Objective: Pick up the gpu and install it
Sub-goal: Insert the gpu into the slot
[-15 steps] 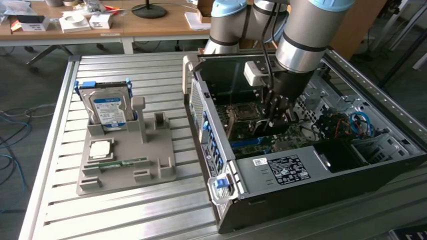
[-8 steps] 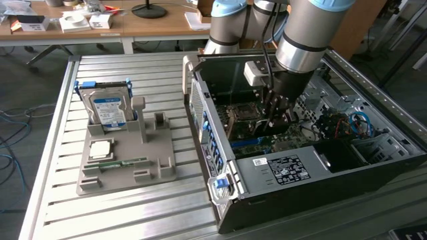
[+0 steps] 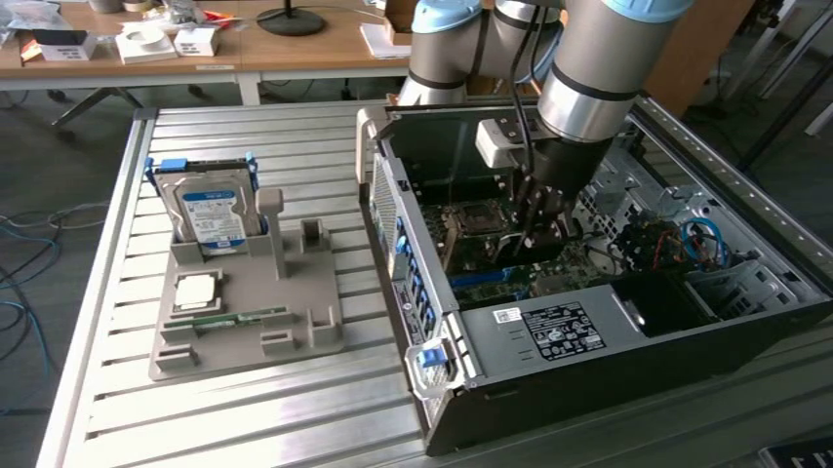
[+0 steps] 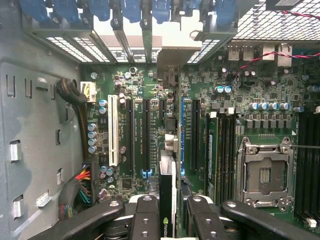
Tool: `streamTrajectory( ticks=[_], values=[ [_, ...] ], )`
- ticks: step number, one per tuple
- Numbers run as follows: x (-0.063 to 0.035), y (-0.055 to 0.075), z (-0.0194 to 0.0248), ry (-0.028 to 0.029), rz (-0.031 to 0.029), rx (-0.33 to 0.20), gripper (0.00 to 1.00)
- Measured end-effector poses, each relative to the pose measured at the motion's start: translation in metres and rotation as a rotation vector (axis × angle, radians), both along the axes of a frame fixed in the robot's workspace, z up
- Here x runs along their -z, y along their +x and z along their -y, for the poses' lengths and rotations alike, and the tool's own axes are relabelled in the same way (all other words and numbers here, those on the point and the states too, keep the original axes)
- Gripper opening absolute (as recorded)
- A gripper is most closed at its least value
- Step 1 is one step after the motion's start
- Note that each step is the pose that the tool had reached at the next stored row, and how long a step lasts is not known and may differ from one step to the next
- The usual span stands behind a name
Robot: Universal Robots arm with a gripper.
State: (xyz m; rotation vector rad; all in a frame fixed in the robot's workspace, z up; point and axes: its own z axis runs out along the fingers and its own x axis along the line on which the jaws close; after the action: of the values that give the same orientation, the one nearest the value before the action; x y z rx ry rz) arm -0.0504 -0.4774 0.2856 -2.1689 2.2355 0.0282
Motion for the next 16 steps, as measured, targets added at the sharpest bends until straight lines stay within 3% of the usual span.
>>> streamTrajectory(
  ticks=[5, 10, 16],
  values=[
    [0.0073, 0.0000, 0.0000, 0.0011, 0.0000, 0.000, 0.26],
    [0.0079, 0.0001, -0.0001, 0.0012, 0.0000, 0.000, 0.26],
    [0.0082, 0.0000, -0.0083, 0.0011, 0.0000, 0.000, 0.26]
  ],
)
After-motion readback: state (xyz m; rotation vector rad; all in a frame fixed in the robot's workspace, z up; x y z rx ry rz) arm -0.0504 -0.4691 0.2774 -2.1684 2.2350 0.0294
